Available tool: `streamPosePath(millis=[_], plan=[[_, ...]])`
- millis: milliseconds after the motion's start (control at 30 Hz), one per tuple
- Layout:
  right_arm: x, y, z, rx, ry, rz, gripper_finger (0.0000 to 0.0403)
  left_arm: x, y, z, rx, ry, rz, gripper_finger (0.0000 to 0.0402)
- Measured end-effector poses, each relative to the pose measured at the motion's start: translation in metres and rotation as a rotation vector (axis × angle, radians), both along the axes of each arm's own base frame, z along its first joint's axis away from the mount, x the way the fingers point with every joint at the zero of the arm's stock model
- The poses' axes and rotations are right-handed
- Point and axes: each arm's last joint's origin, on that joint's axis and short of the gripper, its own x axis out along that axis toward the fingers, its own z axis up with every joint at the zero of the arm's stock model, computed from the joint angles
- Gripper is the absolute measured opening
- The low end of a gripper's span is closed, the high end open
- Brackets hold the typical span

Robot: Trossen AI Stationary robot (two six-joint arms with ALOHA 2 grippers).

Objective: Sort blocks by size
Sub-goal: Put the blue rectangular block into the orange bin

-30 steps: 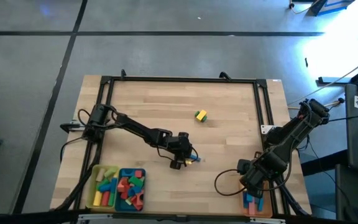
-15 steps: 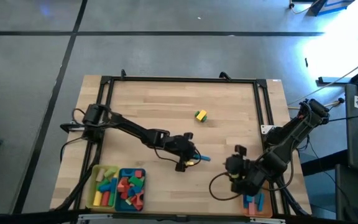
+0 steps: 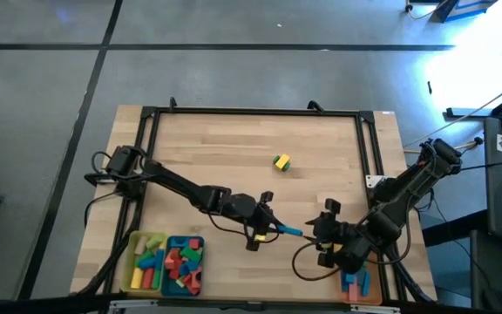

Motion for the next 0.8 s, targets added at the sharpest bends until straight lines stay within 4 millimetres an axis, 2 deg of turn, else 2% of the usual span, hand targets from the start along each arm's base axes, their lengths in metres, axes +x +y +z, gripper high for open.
streamPosePath(millis=[333,667,800], plan=[[0.007,0.003,0.003,0.008,0.0,0.129,0.0184,0.001,0.0,0.005,-0.01,-0.046,0.004,0.0047],[0.009,0.003,0.005,-0.022,-0.06,0.092,0.0183,0.003,0.0,0.009,-0.006,-0.101,-0.001,0.0049],[0.013,0.0,0.006,-0.009,-0.072,0.079,0.0163,0.003,-0.001,0.011,-0.008,-0.113,-0.002,0.0053]])
